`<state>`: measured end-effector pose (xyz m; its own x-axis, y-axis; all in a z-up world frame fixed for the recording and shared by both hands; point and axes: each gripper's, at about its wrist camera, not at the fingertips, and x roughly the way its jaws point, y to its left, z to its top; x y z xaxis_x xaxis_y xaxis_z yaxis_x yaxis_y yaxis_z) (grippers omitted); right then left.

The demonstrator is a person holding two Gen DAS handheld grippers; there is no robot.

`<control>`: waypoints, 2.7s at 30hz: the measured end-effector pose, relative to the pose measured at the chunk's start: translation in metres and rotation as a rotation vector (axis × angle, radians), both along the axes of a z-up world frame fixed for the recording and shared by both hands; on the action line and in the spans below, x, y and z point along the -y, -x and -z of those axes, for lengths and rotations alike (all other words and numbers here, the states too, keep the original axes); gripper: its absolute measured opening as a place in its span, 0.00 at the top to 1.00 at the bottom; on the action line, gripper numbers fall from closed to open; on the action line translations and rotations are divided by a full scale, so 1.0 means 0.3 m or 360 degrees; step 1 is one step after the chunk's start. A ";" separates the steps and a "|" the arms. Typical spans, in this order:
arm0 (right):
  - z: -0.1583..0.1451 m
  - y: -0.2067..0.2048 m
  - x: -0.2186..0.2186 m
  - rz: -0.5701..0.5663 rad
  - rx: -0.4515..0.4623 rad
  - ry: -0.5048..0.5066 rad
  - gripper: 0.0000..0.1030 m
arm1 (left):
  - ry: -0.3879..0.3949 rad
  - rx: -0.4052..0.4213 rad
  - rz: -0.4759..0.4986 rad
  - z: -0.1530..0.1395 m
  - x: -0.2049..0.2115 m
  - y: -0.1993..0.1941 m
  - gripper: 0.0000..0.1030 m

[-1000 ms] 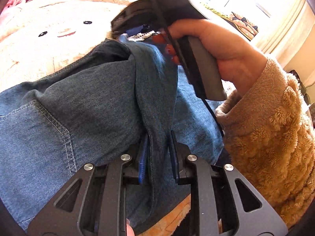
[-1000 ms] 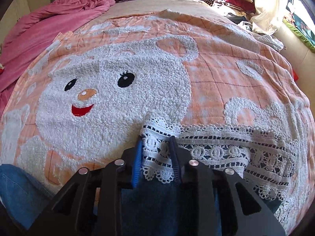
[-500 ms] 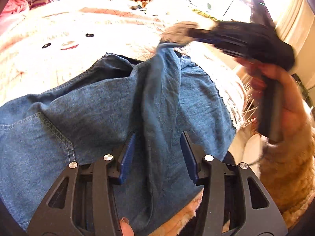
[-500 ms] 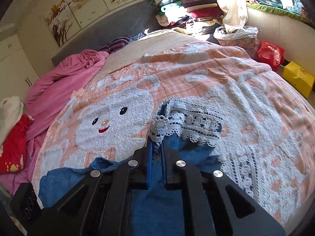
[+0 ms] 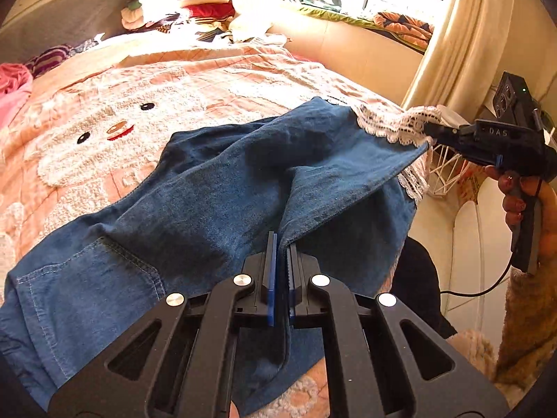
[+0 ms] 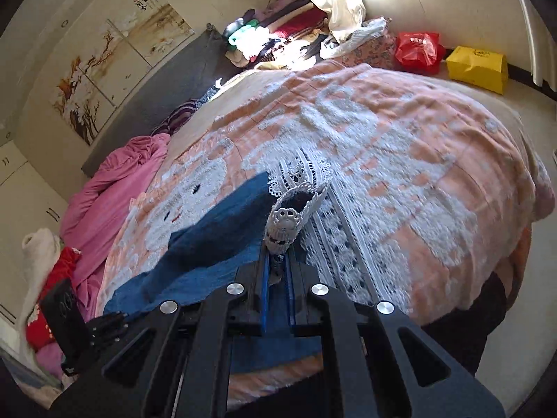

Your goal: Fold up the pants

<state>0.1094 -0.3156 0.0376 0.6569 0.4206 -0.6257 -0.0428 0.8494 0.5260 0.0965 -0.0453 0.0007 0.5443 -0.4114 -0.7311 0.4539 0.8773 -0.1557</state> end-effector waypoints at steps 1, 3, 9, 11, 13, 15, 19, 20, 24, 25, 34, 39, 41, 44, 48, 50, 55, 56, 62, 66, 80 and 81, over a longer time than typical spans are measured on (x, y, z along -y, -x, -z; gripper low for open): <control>0.031 0.015 0.010 0.0012 -0.0041 -0.0003 0.93 | -0.0013 -0.0001 0.0017 0.005 0.006 0.004 0.99; 0.084 0.037 0.022 0.0017 -0.0093 -0.0006 0.93 | -0.0042 -0.0009 0.0038 0.023 0.020 0.010 0.99; 0.133 0.072 0.033 0.0037 -0.0101 0.0011 0.80 | -0.0086 -0.0017 0.0092 0.047 0.071 0.030 0.98; 0.135 0.073 0.043 0.0051 -0.0100 -0.0010 0.70 | -0.0092 -0.0012 0.0107 0.046 0.082 0.031 0.98; 0.134 0.066 0.051 0.0068 -0.0095 -0.0002 0.66 | -0.0109 -0.0001 0.0110 0.045 0.094 0.033 0.99; 0.140 0.054 0.060 0.0075 -0.0093 0.0002 0.73 | -0.0126 0.0008 0.0112 0.044 0.104 0.033 0.99; 0.121 0.063 0.076 0.0093 -0.0044 0.0084 0.88 | -0.0156 0.0031 0.0135 0.022 0.111 0.054 1.00; 0.115 0.071 0.081 0.0103 -0.0035 0.0111 0.88 | -0.0152 0.0040 0.0146 0.010 0.109 0.064 1.00; 0.135 0.078 0.096 0.0106 -0.0060 0.0160 0.88 | -0.0197 0.0065 0.0222 0.009 0.120 0.095 1.00; 0.150 0.072 0.097 0.0108 -0.0085 0.0172 0.88 | -0.0222 0.0048 0.0232 0.024 0.126 0.094 1.00; 0.226 0.066 0.093 0.0106 -0.0172 0.0224 0.85 | -0.0264 -0.0077 0.0218 0.102 0.135 0.090 1.00; 0.194 0.085 0.087 0.0137 -0.0152 0.0277 0.78 | -0.0266 -0.0052 0.0233 0.095 0.135 0.100 1.00; 0.168 0.102 0.085 0.0163 -0.0118 0.0301 0.78 | -0.0278 -0.0034 0.0245 0.091 0.135 0.107 1.00; 0.125 0.117 0.054 0.0178 -0.0056 0.0391 0.77 | -0.0294 -0.0014 0.0260 0.086 0.139 0.118 1.00; 0.094 0.120 -0.042 0.0061 0.0016 0.0504 0.75 | -0.0314 0.0015 0.0289 0.077 0.147 0.142 1.00; 0.098 0.111 -0.100 -0.0080 0.0032 0.0417 0.72 | -0.0336 0.0003 0.0301 0.090 0.155 0.144 1.00; 0.118 0.077 -0.263 -0.0367 0.0049 0.0370 0.71 | -0.0355 -0.0013 0.0298 0.111 0.161 0.144 0.99; 0.127 0.070 -0.285 -0.0393 0.0037 0.0390 0.71 | -0.0349 -0.0018 0.0296 0.110 0.161 0.142 0.99; 0.209 0.054 -0.325 -0.0428 -0.0079 0.0496 0.71 | -0.0332 -0.0038 0.0318 0.108 0.150 0.155 0.89; 0.207 0.064 -0.323 -0.0430 -0.0088 0.0506 0.71 | -0.0265 -0.0096 0.0323 0.092 0.127 0.166 0.78; -0.009 -0.009 -0.132 -0.0262 0.0103 0.0460 0.59 | -0.0112 0.0111 -0.0093 -0.127 -0.042 -0.085 0.54; -0.021 -0.035 -0.112 -0.0252 0.0101 0.0459 0.59 | -0.0100 0.0105 -0.0124 -0.131 -0.050 -0.124 0.54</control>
<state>0.1200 -0.2819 0.0441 0.6390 0.3322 -0.6938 -0.2113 0.9430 0.2570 0.1338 -0.0303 0.0399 0.6207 -0.3207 -0.7154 0.3917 0.9173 -0.0713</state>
